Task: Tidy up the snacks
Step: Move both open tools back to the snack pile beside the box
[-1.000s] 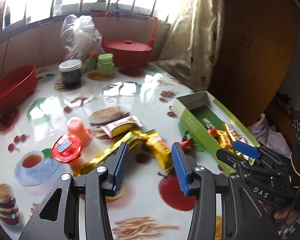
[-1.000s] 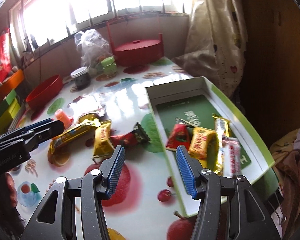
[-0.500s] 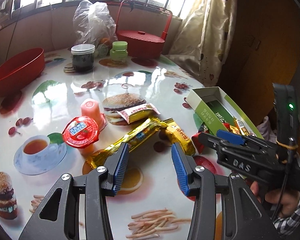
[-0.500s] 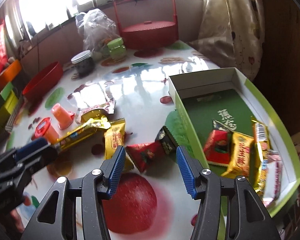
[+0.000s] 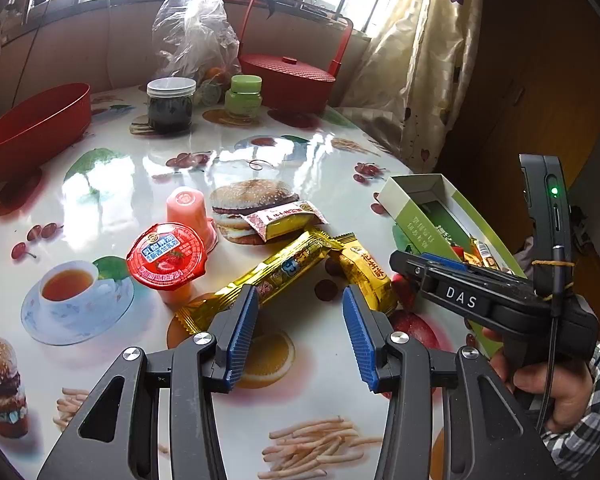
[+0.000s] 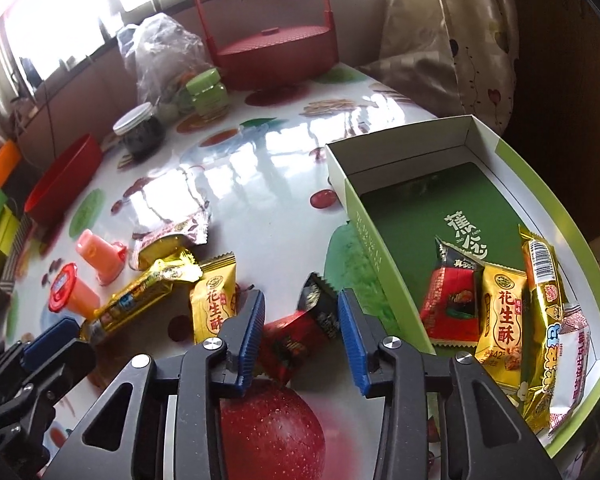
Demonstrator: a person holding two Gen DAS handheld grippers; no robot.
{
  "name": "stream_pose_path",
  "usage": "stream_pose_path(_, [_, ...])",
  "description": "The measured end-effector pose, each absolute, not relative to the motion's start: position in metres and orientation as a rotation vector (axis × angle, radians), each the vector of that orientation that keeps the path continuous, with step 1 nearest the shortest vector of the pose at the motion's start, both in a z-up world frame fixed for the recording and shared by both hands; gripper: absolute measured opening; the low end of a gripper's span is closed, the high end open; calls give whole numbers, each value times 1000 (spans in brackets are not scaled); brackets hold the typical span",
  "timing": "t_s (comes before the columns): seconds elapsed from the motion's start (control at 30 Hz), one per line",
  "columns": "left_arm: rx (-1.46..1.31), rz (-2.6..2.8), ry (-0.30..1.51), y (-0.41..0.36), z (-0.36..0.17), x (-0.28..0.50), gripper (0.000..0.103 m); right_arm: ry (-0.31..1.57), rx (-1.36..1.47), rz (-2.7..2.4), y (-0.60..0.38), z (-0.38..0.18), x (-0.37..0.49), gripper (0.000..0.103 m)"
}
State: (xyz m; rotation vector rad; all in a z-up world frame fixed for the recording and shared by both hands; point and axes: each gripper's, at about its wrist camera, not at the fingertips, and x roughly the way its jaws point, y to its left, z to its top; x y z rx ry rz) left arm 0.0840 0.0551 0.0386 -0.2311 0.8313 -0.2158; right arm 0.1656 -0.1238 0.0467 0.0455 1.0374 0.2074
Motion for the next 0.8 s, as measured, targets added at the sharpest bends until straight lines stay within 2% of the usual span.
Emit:
stream_pose_path(0.33, [-237, -220, 830, 56, 37, 85, 46, 1043, 8, 217, -122, 43, 156, 34])
stream_pose_path(0.43, [-238, -221, 830, 56, 37, 85, 46, 1053, -9, 222, -121, 42, 152, 39])
stream_pose_path(0.57, [-238, -223, 831, 56, 37, 84, 46, 1063, -18, 217, -120, 40, 148, 39])
stream_pose_path(0.6, [-238, -223, 832, 56, 36, 84, 46, 1061, -19, 218, -120, 40, 148, 39])
stream_pose_path(0.67, [-239, -224, 832, 55, 36, 84, 46, 1056, -29, 210, -120, 39, 147, 27])
stream_pose_path(0.8, [-241, -234, 838, 53, 35, 83, 46, 1041, -27, 273, -113, 39, 149, 26])
